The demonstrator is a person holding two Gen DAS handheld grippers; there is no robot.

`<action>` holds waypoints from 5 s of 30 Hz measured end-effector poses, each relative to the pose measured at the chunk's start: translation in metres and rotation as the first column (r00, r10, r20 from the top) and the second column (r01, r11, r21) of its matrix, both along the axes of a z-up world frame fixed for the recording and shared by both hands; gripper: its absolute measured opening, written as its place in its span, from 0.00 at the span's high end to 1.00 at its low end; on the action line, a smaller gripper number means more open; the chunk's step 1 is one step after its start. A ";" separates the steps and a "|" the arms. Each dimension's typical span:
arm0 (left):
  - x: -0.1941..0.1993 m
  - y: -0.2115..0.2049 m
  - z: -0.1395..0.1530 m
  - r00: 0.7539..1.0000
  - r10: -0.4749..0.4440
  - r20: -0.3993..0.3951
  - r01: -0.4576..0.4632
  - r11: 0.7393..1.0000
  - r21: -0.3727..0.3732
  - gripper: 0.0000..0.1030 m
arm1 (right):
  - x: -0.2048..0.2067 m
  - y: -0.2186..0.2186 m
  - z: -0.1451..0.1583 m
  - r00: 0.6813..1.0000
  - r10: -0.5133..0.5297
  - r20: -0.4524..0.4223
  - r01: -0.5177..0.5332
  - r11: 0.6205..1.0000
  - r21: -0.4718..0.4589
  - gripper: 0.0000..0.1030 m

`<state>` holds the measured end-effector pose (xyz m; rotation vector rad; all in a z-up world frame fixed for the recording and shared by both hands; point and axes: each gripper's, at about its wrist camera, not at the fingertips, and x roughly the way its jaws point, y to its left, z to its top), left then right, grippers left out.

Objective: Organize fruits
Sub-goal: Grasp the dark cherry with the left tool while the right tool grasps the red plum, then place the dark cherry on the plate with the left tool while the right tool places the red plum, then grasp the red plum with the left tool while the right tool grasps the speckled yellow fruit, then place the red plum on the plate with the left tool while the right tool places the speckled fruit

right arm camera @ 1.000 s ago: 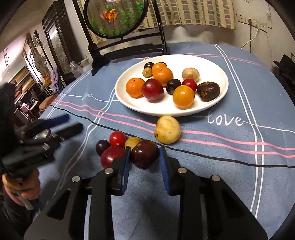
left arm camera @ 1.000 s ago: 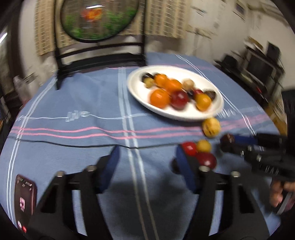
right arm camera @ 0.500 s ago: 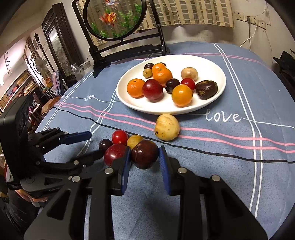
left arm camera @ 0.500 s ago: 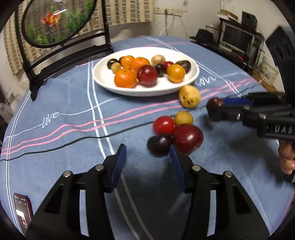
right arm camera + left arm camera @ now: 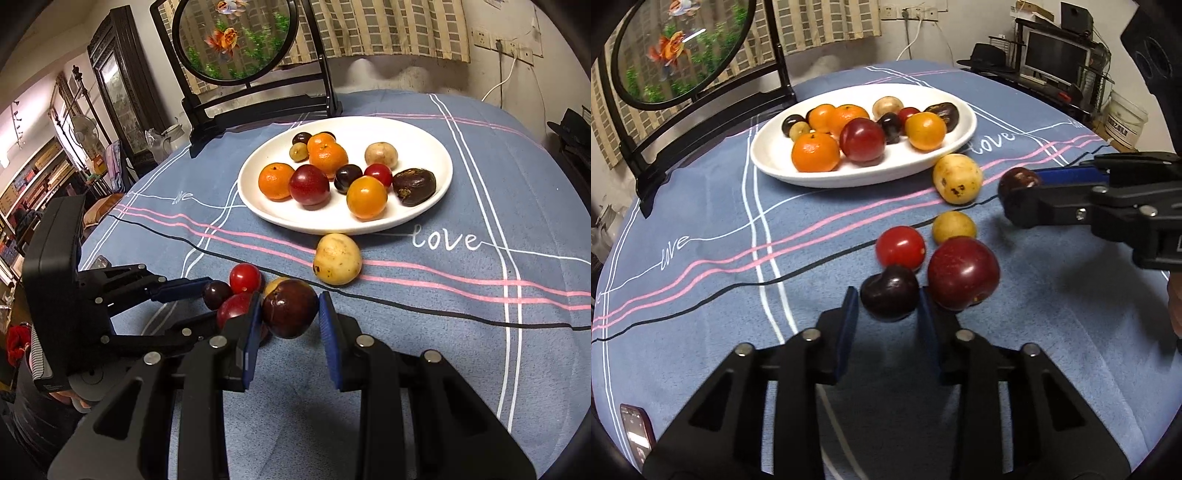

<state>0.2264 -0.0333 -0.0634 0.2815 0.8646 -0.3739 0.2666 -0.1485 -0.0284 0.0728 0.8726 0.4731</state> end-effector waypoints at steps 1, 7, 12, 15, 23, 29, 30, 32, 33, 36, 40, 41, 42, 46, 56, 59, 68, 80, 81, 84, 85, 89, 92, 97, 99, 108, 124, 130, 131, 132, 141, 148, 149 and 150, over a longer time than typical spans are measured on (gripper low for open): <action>-0.001 -0.001 0.000 1.000 0.000 0.003 0.000 1.000 0.004 0.69 | 0.000 0.000 0.000 1.000 0.001 -0.002 -0.001 1.000 -0.002 0.70; -0.005 0.000 0.004 1.000 0.009 0.010 -0.009 1.000 0.001 0.70 | 0.000 -0.001 0.000 1.000 -0.005 0.000 0.005 1.000 0.000 0.70; -0.010 -0.001 0.017 0.999 0.016 0.043 -0.015 1.000 -0.026 0.70 | -0.003 -0.001 0.004 1.000 -0.003 0.021 0.003 1.000 0.011 0.70; -0.012 -0.001 0.023 0.998 0.026 0.056 -0.023 0.999 -0.042 0.70 | -0.004 0.000 0.007 0.999 -0.002 0.041 0.001 1.000 0.012 0.70; 0.003 0.001 0.053 0.994 0.060 0.091 -0.049 0.992 -0.117 0.70 | 0.022 -0.005 0.032 0.991 -0.062 0.122 0.057 0.997 0.044 0.70; 0.073 0.000 0.069 0.986 0.149 0.070 -0.138 0.981 -0.136 0.70 | 0.071 -0.010 0.031 0.980 -0.130 0.153 0.124 0.991 0.046 0.70; 0.088 0.000 0.068 0.985 0.165 0.057 -0.156 0.978 -0.139 0.70 | 0.079 -0.011 0.026 0.980 -0.137 0.145 0.132 0.990 0.043 0.70; 0.111 0.000 0.064 0.981 0.191 0.035 -0.184 0.973 -0.143 0.70 | 0.091 -0.012 0.020 0.981 -0.140 0.133 0.137 0.990 0.030 0.70; 0.123 -0.001 0.061 0.977 0.210 0.028 -0.204 0.969 -0.138 0.70 | 0.094 -0.013 0.018 0.981 -0.141 0.130 0.139 0.990 0.025 0.70; 0.143 -0.002 0.053 0.972 0.235 0.017 -0.231 0.963 -0.136 0.70 | 0.107 -0.015 0.014 0.982 -0.141 0.124 0.140 0.990 0.021 0.70; 0.155 0.001 0.051 0.961 0.277 0.016 -0.273 0.954 -0.126 0.50 | 0.115 -0.020 0.016 0.977 -0.148 0.154 0.140 0.988 0.059 0.54; 0.153 0.003 0.053 0.956 0.294 0.020 -0.289 0.949 -0.125 0.18 | 0.114 -0.021 0.017 0.975 -0.161 0.152 0.154 0.987 0.056 0.39; 0.148 0.006 0.058 0.946 0.320 0.043 -0.313 0.941 -0.126 0.09 | 0.111 -0.024 0.019 0.974 -0.170 0.152 0.164 0.985 0.055 0.38; 0.119 0.019 0.073 0.934 0.351 0.059 -0.337 0.926 -0.167 0.09 | 0.095 -0.023 0.031 0.975 -0.131 0.180 0.123 0.991 0.055 0.38; 0.022 0.048 0.049 0.908 0.414 0.064 -0.395 0.898 -0.195 0.03 | 0.049 -0.015 0.007 0.991 -0.109 0.083 0.108 0.994 0.009 0.38; 0.017 0.050 0.037 0.911 0.411 0.011 -0.404 0.899 -0.169 0.03 | 0.052 -0.010 -0.008 0.993 -0.106 0.054 0.108 0.994 -0.036 0.39; 0.007 0.051 0.052 0.905 0.422 0.056 -0.403 0.892 -0.203 0.03 | 0.061 0.004 -0.028 0.997 -0.071 0.002 0.071 0.995 -0.071 0.48; 0.000 0.042 0.048 0.932 0.362 0.003 -0.350 0.905 -0.241 0.03 | 0.051 -0.016 -0.015 0.996 -0.091 -0.019 0.092 0.995 0.037 0.64; -0.003 0.033 0.045 0.940 0.342 0.003 -0.332 0.915 -0.229 0.03 | 0.048 -0.019 -0.012 0.995 -0.095 -0.011 0.095 0.995 0.043 0.64; -0.008 0.012 0.039 0.955 0.296 0.025 -0.288 0.942 -0.172 0.03 | 0.038 -0.024 -0.008 0.994 -0.105 0.004 0.105 0.994 0.039 0.64; -0.010 0.007 0.038 0.959 0.282 0.038 -0.273 0.949 -0.157 0.03 | 0.036 -0.026 -0.009 0.994 -0.106 -0.002 0.106 0.993 0.046 0.64; -0.014 -0.003 0.034 0.968 0.247 0.047 -0.239 0.962 -0.131 0.04 | 0.034 -0.027 -0.007 0.994 -0.105 -0.002 0.105 0.993 0.054 0.64; -0.011 -0.007 0.027 0.973 0.229 0.015 -0.225 0.967 -0.119 0.15 | 0.035 -0.028 -0.008 0.994 -0.112 -0.009 0.113 0.992 0.060 0.64; -0.009 -0.013 0.019 0.983 0.183 -0.018 -0.184 0.975 -0.123 0.29 | 0.035 -0.031 -0.008 0.992 -0.124 -0.014 0.125 0.990 0.065 0.64; -0.010 -0.018 0.016 0.986 0.164 -0.018 -0.165 0.980 -0.110 0.31 | 0.035 -0.031 -0.008 0.992 -0.122 -0.012 0.122 0.991 0.062 0.64; -0.005 -0.026 0.006 0.991 0.115 -0.069 -0.123 0.984 -0.128 0.60 | 0.034 -0.030 -0.006 0.993 -0.121 -0.004 0.121 0.991 0.060 0.64; -0.015 -0.030 0.013 0.995 0.094 -0.041 -0.098 0.988 -0.121 0.61 | 0.034 -0.028 -0.008 0.993 -0.118 -0.005 0.118 0.991 0.057 0.64; -0.026 -0.012 0.045 0.996 0.084 0.005 -0.081 0.965 -0.249 0.61 | 0.024 -0.017 -0.001 0.998 -0.051 0.025 0.048 0.994 0.097 0.64; -0.024 -0.008 0.052 0.996 0.091 0.014 -0.084 0.960 -0.266 0.61 | 0.024 -0.016 0.002 0.999 -0.035 0.034 0.031 0.993 0.117 0.64; -0.020 -0.003 0.059 0.994 0.103 0.030 -0.090 0.957 -0.276 0.61 | 0.024 -0.014 0.006 0.998 -0.025 0.050 0.018 0.991 0.132 0.64; 0.072 0.013 0.084 0.968 0.237 0.085 -0.208 0.942 -0.263 0.61 | 0.082 -0.021 0.022 0.967 -0.198 0.158 0.170 0.970 0.171 0.64; 0.135 0.007 0.067 0.952 0.301 0.050 -0.282 0.930 -0.235 0.61 | 0.121 -0.024 0.006 0.967 -0.212 0.139 0.189 0.969 0.158 0.56; 0.140 0.007 0.065 0.950 0.310 0.044 -0.293 0.928 -0.231 0.60 | 0.124 -0.023 0.004 0.967 -0.215 0.140 0.197 0.971 0.135 0.50; 0.143 0.008 0.064 0.946 0.323 0.030 -0.307 0.921 -0.240 0.55 | 0.124 -0.024 0.002 0.965 -0.221 0.139 0.205 0.971 0.119 0.45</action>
